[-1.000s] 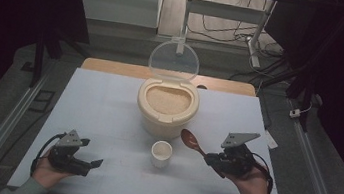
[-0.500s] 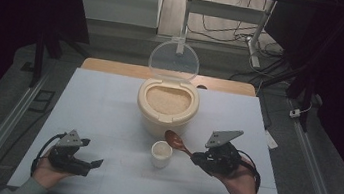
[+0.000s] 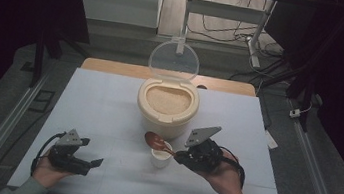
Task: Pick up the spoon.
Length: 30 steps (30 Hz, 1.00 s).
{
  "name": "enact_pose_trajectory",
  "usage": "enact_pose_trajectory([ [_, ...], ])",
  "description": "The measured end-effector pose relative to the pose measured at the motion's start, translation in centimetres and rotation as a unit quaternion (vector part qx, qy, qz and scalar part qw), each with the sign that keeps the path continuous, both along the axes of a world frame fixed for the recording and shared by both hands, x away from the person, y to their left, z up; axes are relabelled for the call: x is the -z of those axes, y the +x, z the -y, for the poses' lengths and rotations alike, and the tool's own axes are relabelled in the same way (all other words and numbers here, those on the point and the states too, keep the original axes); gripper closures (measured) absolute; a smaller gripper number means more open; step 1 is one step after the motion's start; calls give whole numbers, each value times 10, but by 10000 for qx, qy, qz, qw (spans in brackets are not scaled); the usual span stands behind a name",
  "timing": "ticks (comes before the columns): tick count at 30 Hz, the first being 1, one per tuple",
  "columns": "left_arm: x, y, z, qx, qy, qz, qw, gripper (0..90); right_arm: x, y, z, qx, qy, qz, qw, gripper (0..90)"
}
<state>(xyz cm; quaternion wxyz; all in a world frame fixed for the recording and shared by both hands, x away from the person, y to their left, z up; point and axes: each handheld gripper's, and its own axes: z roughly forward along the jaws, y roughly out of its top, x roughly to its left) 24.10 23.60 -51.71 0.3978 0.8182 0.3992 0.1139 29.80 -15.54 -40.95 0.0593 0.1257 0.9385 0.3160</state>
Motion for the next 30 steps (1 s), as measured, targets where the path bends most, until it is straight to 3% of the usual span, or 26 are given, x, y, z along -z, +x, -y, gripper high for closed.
enact_pose_trajectory([
  [9, -5, -2, 1, 34, -40, 58, 10000, 99, 8, -2, -13, -165, -243, 21, 9996, 812],
  [14, -26, -7, 4, 122, -179, 350, 9992, 106, 11, -2, -16, -206, -294, 39, 9993, 812],
  [21, -67, -13, 24, 513, -285, 819, 9949, 138, 13, -3, -22, -253, -325, 33, 9991, 812],
  [25, -84, -12, 41, 870, -173, 915, 9918, 160, 14, -4, -23, -291, -354, 49, 9989, 812],
  [30, -95, -7, 63, 1209, 53, 894, 9886, 174, 15, -4, -25, -314, -385, 58, 9987, 812],
])
